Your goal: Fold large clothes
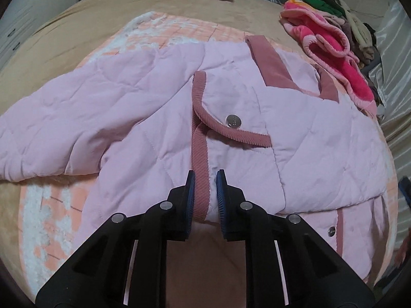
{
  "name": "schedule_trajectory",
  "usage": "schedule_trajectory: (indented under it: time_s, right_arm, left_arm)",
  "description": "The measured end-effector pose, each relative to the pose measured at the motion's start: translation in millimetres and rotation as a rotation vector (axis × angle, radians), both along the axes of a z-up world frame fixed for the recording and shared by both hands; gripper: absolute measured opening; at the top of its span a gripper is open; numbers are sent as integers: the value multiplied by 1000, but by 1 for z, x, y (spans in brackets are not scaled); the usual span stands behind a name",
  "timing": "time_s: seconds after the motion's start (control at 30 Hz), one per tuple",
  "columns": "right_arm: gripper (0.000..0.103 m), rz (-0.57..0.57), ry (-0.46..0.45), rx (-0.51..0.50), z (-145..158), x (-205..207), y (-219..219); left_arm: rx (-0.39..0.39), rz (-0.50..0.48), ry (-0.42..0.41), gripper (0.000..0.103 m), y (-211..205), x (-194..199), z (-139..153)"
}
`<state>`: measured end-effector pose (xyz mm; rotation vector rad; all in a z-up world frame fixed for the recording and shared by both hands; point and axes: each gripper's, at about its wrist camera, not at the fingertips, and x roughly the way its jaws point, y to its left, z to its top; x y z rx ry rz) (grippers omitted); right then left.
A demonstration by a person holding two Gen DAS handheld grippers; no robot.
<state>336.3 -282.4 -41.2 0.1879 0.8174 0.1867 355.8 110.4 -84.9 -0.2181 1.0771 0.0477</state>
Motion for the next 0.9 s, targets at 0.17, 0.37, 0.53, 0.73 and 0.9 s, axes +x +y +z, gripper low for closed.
schedule_trajectory:
  time_s: [0.17,0.37,0.53,0.73,0.9]
  right_arm:
    - [60,-8,102,-121,-31,33,3]
    - [62,-2,208,-129,-72,48,0]
    - [62,-20,202,-145,-75,49,3]
    - [71,-28,155,-85,-50,30,8]
    - [79,-28,117,-46,-36,8,13]
  left_arm:
    - [-6,-4,1,11,1,0,-1]
    - [-12,-10,2,12,-2,-1,-7]
    - [-21,-1,0,13,-2,-3,-6]
    - [-17,4,-3,35,-3,-12,1]
    - [8,-9,-14,59,-8,-23,12]
